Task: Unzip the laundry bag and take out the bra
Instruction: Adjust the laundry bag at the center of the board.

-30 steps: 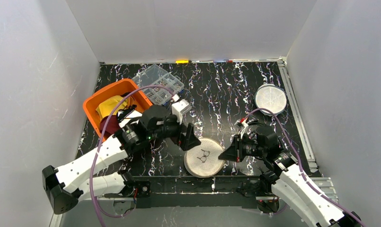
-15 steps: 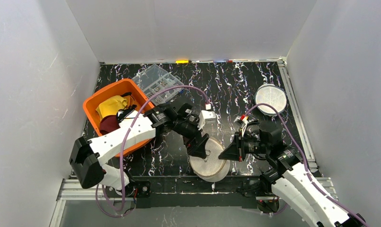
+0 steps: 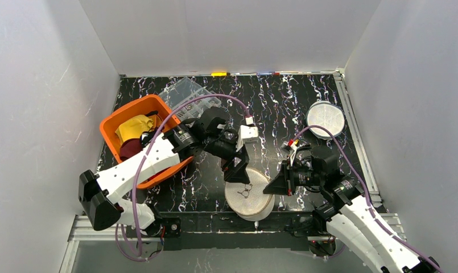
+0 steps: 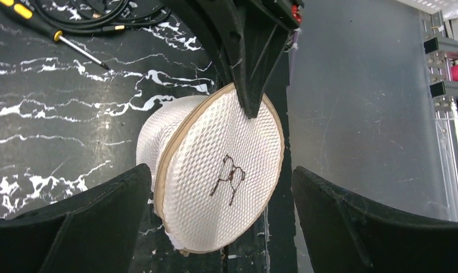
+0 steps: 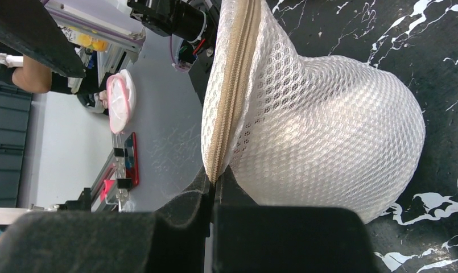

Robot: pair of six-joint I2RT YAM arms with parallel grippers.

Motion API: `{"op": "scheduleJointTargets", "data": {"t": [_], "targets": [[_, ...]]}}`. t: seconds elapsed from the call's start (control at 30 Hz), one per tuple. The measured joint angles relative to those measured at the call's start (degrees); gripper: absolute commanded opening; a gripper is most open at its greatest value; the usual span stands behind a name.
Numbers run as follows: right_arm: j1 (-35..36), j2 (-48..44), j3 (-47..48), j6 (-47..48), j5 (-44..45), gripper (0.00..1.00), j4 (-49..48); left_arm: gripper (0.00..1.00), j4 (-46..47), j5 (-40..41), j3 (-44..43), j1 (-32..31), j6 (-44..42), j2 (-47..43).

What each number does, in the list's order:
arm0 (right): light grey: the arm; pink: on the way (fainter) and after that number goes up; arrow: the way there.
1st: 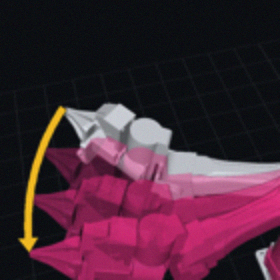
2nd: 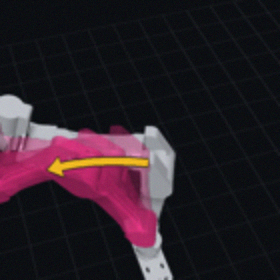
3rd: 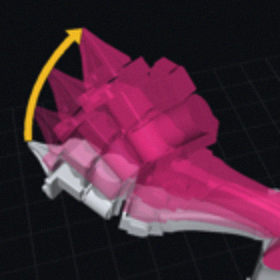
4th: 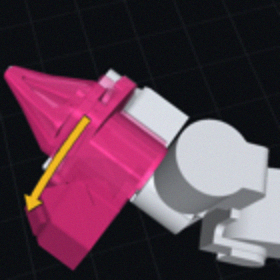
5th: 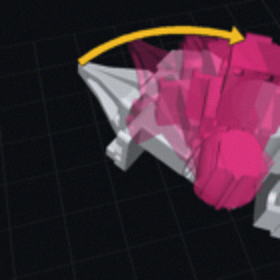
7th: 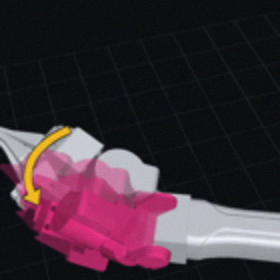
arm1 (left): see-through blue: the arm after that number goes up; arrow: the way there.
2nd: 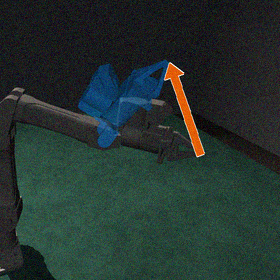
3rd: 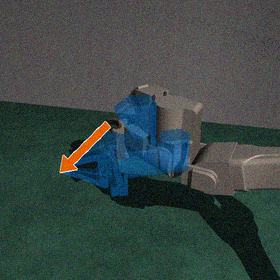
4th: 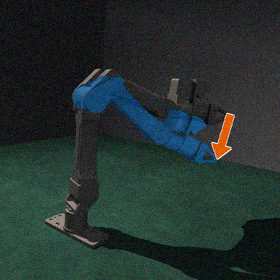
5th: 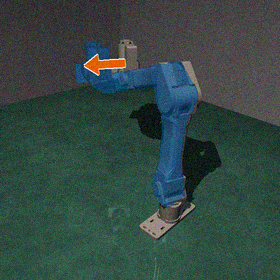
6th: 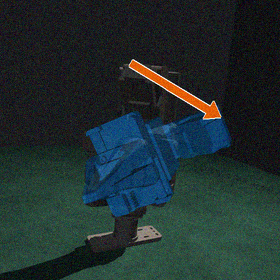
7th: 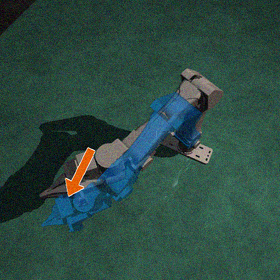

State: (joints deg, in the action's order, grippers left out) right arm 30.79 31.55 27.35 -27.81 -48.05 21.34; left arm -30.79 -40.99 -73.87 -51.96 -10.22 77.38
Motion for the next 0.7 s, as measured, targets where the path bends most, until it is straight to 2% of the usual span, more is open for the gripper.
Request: {"op": "scheduleJointTargets", "data": {"t": [0.23, 0.37, 0.43, 0.53, 0.6, 0.67, 0.7], "targets": [[0.1, -0.1, 1.7, 0.0, -1.5, 0.01, 0.8, 0.89, 1.0, -3.7, 1.7, -0.1, -3.7, 1.6], [0.1, -0.1, 2.4, 0.0, -2.5, 0.01, 0.9, 0.81, 1.0, -4.4, 2.0, -0.3, -4.9, 4.2], [0.1, -0.1, 2.6, 0.0, -2.9, 0.01, 0.8, 0.71, 1.0, -5.0, 2.0, -0.3, -5.2, 5.8], [0.1, -0.1, 3.0, 0.0, -3.2, 0.01, 0.9, 0.49, 0.8, -5.8, 1.9, -0.3, -5.4, 7.9], [0.1, -0.1, 3.2, 0.0, -3.1, 0.01, 0.9, 0.3, 0.7, -6.2, 1.9, -0.3, -4.9, 9.2], [0.1, -0.1, 3.2, 0.0, -3.2, 0.01, 0.9, 0.04, 0.7, -6.5, 2.0, -0.3, -4.5, 9.7], [0.1, -0.1, 3.2, 0.0, -3.1, 0.01, 0.9, 0.0, 0.8, -6.8, 2.0, -0.3, -4.1, 9.7]]}}
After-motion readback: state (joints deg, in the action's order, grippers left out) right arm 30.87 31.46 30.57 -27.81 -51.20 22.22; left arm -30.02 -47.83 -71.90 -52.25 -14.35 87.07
